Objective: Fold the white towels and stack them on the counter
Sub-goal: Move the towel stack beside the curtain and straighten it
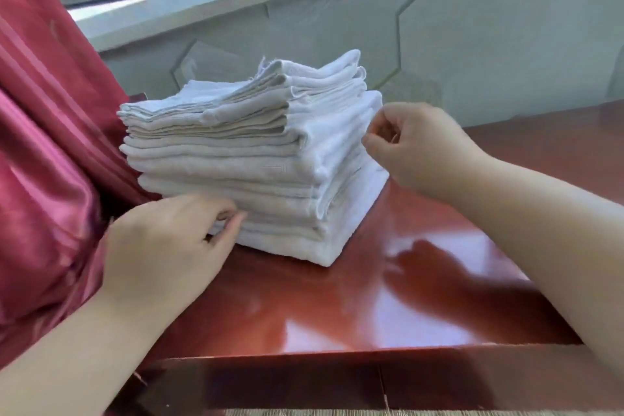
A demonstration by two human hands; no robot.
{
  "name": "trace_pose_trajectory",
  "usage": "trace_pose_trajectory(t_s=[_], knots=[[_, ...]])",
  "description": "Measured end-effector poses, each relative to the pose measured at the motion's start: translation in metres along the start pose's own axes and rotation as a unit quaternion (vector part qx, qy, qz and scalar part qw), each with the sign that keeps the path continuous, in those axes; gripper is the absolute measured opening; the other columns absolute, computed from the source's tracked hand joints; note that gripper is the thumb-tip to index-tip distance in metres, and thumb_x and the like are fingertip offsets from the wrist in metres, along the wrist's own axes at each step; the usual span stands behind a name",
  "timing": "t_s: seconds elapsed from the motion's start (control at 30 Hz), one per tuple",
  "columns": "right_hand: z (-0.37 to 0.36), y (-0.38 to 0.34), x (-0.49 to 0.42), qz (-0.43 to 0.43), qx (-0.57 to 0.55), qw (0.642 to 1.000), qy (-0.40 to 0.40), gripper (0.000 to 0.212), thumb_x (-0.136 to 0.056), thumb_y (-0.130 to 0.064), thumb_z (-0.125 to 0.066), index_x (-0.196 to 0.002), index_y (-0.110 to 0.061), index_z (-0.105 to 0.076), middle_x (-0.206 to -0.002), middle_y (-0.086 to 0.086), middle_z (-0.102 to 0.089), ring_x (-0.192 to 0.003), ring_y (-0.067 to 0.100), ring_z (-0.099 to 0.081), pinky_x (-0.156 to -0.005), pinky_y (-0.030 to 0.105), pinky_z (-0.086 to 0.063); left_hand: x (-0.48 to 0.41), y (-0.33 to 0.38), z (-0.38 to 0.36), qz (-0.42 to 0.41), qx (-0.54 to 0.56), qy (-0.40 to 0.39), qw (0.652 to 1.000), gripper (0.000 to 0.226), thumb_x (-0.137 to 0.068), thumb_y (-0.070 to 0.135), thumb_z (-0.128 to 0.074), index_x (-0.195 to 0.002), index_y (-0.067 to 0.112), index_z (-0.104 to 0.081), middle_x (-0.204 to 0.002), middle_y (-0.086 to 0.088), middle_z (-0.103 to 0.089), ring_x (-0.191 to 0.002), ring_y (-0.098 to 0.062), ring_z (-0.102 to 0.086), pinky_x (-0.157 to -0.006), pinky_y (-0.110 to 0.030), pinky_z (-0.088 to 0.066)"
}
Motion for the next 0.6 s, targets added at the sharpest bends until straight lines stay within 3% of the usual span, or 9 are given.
trace_pose_trajectory(t_s=[0.07,0.1,0.17,0.3,0.4,0.5,0.6], knots=[[0.012,0.005,-0.021,0.006,0.005,0.998,0.058,0.005,-0.091,-0.032,-0.061,-0.089,-0.027,-0.061,-0.081,-0.016,-0.062,-0.069,0.003,-0.054,-0.065,0.024,-0.043,-0.004,0.061,0.02,-0.121,0.024,0.111,0.986,0.014,-0.097,0.039,-0.066,-0.1,0.026,-0.071,-0.076,0.006,-0.069,-0.068,-0.021,-0.065,-0.057,-0.043,-0.05],[0.016,0.005,-0.031,0.032,0.028,0.997,0.061,0.01,-0.093,-0.033,-0.06,-0.101,-0.027,-0.06,-0.093,-0.014,-0.062,-0.078,0.008,-0.055,-0.072,0.028,-0.045,-0.009,0.084,0.027,-0.157,0.01,0.14,0.978,0.015,-0.096,0.036,-0.069,-0.106,0.024,-0.071,-0.08,0.004,-0.069,-0.068,-0.022,-0.065,-0.057,-0.045,-0.05],[0.021,0.0,-0.045,0.12,0.098,0.987,0.032,0.025,-0.094,-0.034,-0.06,-0.118,-0.027,-0.056,-0.112,-0.007,-0.057,-0.092,0.017,-0.055,-0.08,0.035,-0.047,-0.024,0.109,0.033,-0.163,-0.008,0.152,0.975,0.018,-0.096,0.033,-0.071,-0.11,0.022,-0.073,-0.085,0.002,-0.069,-0.068,-0.026,-0.065,-0.056,-0.045,-0.049],[0.022,-0.005,-0.05,0.269,0.17,0.948,0.025,0.031,-0.095,-0.03,-0.063,-0.125,-0.022,-0.059,-0.117,-0.004,-0.059,-0.089,0.023,-0.06,-0.068,0.04,-0.052,-0.042,0.114,0.034,-0.13,-0.064,0.146,0.979,0.023,-0.092,0.033,-0.074,-0.11,0.02,-0.075,-0.087,-0.002,-0.066,-0.068,-0.029,-0.062,-0.056,-0.046,-0.048],[0.011,0.016,-0.048,0.238,0.14,0.96,0.054,0.029,-0.097,-0.027,-0.06,-0.125,-0.018,-0.058,-0.119,-0.001,-0.061,-0.098,0.027,-0.062,-0.074,0.043,-0.053,-0.042,0.109,0.027,-0.127,-0.085,0.099,0.983,0.028,-0.087,0.043,-0.076,-0.105,0.022,-0.073,-0.09,-0.001,-0.063,-0.073,-0.03,-0.061,-0.062,-0.049,-0.045],[-0.011,0.042,-0.049,0.161,0.077,0.984,-0.007,0.028,-0.101,-0.026,-0.055,-0.127,-0.016,-0.054,-0.124,0.001,-0.061,-0.109,0.028,-0.06,-0.085,0.044,-0.05,-0.038,0.102,0.022,-0.132,-0.097,0.087,0.983,0.024,-0.092,0.042,-0.073,-0.106,0.022,-0.074,-0.092,0.0,-0.065,-0.073,-0.029,-0.064,-0.065,-0.05,-0.042],[-0.013,0.051,-0.055,0.137,0.067,0.988,-0.022,0.021,-0.099,-0.03,-0.057,-0.117,-0.02,-0.058,-0.112,-0.002,-0.064,-0.099,0.026,-0.061,-0.083,0.044,-0.052,-0.039,0.1,0.02,-0.151,-0.095,0.1,0.979,0.022,-0.099,0.036,-0.068,-0.107,0.018,-0.075,-0.092,-0.001,-0.068,-0.07,-0.03,-0.065,-0.064,-0.048,-0.042]])
Point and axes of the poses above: each hand's wrist, its own x-axis away from the middle knuckle, its own z-axis out of the back of the hand, y = z × x, the point moved 5 cm from there along -x, towards the middle knuckle
